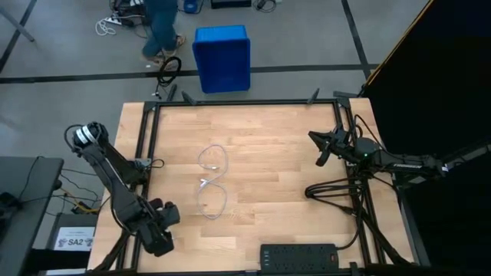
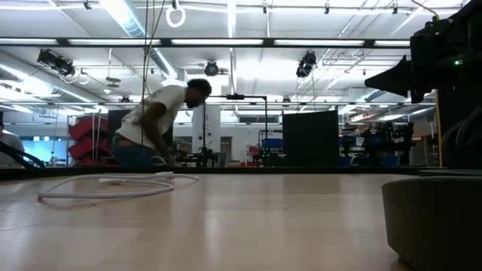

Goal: Insert USB
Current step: Move the white charger adapter from the lower left of the table to the center of the table

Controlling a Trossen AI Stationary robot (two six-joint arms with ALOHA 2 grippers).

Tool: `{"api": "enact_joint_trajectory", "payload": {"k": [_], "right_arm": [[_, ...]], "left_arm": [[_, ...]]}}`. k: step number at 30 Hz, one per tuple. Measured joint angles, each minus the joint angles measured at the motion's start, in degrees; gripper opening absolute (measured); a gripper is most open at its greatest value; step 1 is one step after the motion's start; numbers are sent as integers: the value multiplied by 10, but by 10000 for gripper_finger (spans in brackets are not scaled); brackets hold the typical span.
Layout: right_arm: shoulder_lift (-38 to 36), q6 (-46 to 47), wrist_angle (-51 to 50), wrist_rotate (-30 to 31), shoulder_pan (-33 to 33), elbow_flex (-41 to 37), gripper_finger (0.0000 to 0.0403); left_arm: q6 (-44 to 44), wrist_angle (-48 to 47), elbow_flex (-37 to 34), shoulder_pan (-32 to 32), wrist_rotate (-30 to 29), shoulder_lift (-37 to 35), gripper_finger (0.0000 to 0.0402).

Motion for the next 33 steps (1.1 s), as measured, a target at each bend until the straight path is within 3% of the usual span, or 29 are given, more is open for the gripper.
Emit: {"api": "enact_joint_trajectory", "payload": {"k": [6,11,22,33], "right_arm": [[0,0,0,0,0,0,1],[0,0,1,0,0,0,7],[0,0,0,0,0,0,3],[0,0,0,-3,0,0,9]], "left_arm": [[19,4,0,-2,66,64,284],[33,14,0,-2,79,102,300],[47,7,-3,-2,71,134,278],[58,8,-6,-7,52,145,216]]}}
